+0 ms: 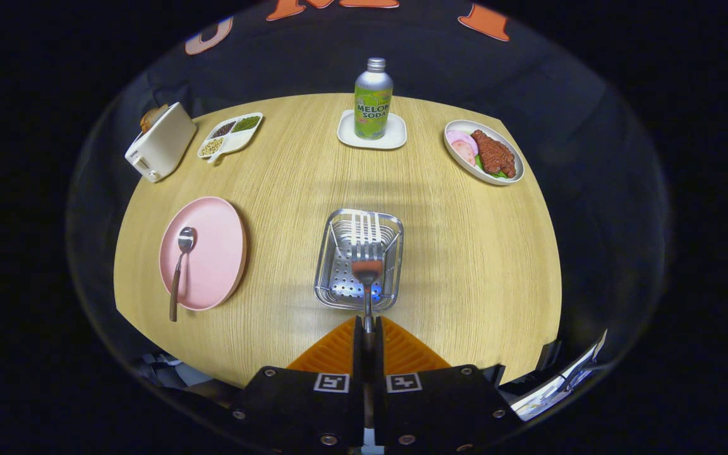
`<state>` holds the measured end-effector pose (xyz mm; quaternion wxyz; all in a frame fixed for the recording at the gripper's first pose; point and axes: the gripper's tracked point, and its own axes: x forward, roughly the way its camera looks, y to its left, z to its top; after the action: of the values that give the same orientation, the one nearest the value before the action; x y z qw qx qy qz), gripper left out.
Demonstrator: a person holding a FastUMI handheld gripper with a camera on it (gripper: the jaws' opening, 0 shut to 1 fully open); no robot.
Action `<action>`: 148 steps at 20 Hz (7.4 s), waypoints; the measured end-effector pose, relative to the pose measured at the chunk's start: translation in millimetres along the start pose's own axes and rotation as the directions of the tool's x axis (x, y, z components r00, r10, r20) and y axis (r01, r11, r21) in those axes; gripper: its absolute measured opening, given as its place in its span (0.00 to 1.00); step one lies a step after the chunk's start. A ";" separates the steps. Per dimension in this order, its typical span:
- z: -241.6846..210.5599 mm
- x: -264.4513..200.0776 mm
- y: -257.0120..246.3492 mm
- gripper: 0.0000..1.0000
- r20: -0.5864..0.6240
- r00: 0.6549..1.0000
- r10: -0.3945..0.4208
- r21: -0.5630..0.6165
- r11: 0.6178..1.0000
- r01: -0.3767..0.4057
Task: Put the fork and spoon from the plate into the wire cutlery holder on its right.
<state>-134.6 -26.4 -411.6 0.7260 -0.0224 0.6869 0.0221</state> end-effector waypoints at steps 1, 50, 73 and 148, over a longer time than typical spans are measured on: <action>1.0 1.0 -0.6 0.07 -0.003 1.000 0.000 0.001 1.000 0.000; 128.6 -96.6 222.4 0.93 0.812 0.557 0.174 -0.121 0.984 -0.131; 8.9 72.3 296.5 0.71 0.275 0.936 0.218 -0.189 0.967 -0.170; 142.9 -97.2 -9.6 0.11 0.646 0.762 -0.038 0.053 0.999 0.005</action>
<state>3.0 -27.1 -306.7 0.9188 -0.0037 0.3948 0.0038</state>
